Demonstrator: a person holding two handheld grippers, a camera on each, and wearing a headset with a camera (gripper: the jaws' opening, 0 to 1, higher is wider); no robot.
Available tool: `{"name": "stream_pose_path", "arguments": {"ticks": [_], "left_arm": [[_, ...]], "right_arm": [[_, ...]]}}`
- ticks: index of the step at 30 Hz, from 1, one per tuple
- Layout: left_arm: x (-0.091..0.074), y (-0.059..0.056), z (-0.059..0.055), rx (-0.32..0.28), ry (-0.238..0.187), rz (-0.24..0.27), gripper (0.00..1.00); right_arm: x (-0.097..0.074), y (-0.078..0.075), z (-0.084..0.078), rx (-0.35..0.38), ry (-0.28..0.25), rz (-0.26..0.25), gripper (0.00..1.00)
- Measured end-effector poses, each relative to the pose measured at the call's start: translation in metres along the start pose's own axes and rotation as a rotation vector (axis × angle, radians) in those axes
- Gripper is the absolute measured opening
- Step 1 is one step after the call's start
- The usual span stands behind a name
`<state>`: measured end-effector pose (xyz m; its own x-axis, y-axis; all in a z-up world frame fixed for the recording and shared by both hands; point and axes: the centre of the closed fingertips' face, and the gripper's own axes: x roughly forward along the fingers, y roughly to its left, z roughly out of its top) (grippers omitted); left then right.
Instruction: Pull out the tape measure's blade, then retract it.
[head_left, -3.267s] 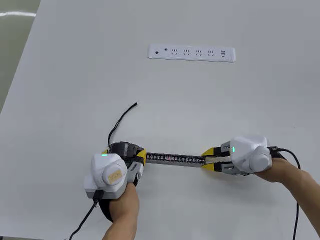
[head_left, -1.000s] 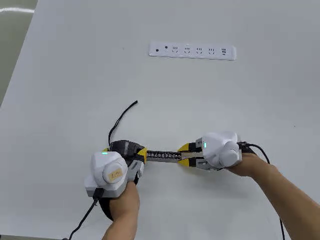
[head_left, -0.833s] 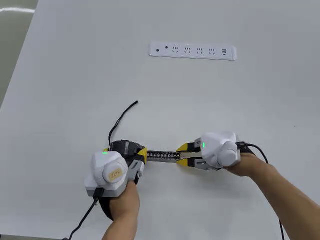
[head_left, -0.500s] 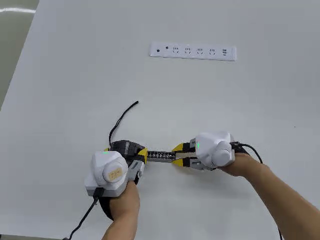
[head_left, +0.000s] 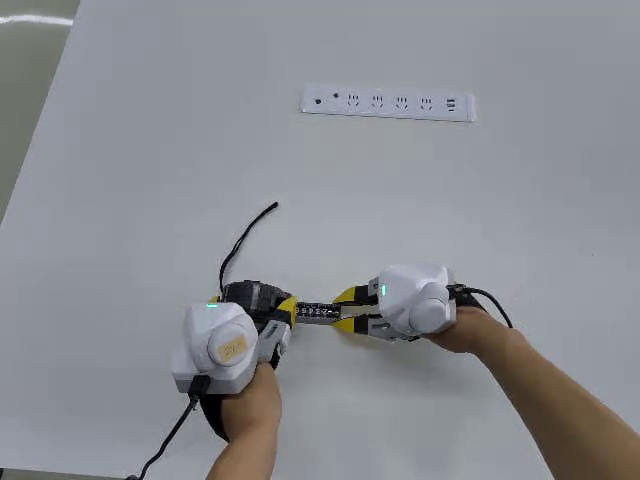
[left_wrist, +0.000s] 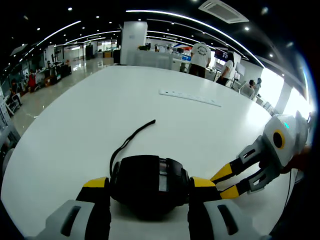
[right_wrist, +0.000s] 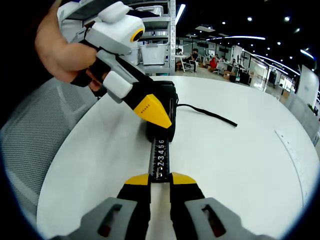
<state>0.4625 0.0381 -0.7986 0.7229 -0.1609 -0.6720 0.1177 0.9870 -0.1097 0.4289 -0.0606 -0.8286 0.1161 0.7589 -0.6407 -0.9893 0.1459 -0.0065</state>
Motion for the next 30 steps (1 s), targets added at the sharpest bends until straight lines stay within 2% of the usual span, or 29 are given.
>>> {"name": "stream_pose_path", "arguments": {"ticks": [30], "left_arm": [[0.000, -0.001, 0.000, -0.011, 0.003, -0.002, 0.59]], "right_arm": [[0.035, -0.002, 0.028, -0.006, -0.025, -0.013, 0.13]]}}
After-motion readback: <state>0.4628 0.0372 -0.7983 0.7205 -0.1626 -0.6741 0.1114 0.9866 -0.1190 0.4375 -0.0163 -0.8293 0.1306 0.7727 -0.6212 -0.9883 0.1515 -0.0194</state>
